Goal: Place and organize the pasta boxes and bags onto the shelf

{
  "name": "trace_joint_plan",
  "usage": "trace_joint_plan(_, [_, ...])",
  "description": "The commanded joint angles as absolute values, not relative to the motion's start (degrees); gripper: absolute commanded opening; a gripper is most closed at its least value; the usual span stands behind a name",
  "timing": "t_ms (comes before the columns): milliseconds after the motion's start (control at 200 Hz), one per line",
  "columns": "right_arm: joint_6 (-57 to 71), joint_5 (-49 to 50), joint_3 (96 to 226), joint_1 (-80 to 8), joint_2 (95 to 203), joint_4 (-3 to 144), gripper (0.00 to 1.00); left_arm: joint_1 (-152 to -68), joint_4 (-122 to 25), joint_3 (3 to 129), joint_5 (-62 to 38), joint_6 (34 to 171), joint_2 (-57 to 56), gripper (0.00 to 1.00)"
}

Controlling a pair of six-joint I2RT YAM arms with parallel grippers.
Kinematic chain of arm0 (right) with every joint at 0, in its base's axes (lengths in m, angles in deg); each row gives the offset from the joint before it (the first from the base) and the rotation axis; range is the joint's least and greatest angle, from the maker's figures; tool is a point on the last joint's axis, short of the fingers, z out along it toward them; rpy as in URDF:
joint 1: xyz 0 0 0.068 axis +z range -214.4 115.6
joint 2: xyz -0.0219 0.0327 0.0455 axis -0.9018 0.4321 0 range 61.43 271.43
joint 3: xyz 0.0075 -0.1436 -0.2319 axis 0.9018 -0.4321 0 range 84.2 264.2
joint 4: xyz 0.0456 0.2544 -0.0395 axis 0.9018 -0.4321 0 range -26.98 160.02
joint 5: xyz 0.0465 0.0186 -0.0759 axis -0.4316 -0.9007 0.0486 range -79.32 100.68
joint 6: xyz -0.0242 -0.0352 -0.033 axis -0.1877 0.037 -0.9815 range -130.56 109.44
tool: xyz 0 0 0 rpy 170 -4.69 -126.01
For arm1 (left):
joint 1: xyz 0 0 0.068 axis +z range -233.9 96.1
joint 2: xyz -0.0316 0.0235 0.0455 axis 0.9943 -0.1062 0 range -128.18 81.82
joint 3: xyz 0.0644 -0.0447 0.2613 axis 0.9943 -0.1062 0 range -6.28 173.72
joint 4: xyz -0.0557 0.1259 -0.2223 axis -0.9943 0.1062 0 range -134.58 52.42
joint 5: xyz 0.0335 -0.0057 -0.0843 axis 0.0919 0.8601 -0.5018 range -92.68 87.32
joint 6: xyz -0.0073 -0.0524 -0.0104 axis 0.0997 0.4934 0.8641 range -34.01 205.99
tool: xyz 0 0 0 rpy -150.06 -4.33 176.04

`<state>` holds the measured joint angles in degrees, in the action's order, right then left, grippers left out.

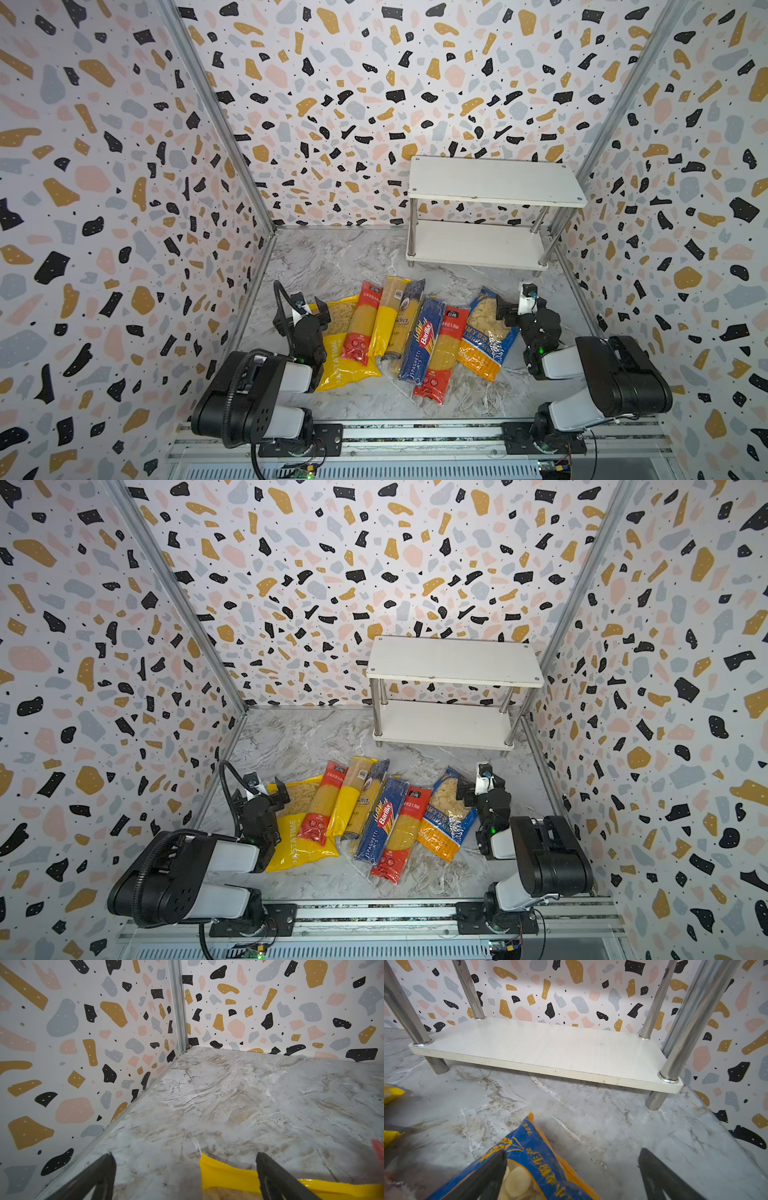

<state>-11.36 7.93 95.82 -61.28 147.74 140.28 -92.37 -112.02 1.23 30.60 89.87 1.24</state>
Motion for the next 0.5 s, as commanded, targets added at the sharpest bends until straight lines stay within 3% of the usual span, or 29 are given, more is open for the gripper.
trace_joint_plan(0, [-12.08,8.48,96.50,-61.10,146.98,141.00,0.99,-92.50,-115.02,2.16,30.46,89.94,2.03,0.99])
trace_joint_plan(496, [-11.87,8.57,96.46,-61.14,147.14,141.13,0.99,-92.45,-114.90,2.25,30.46,89.95,1.95,0.99])
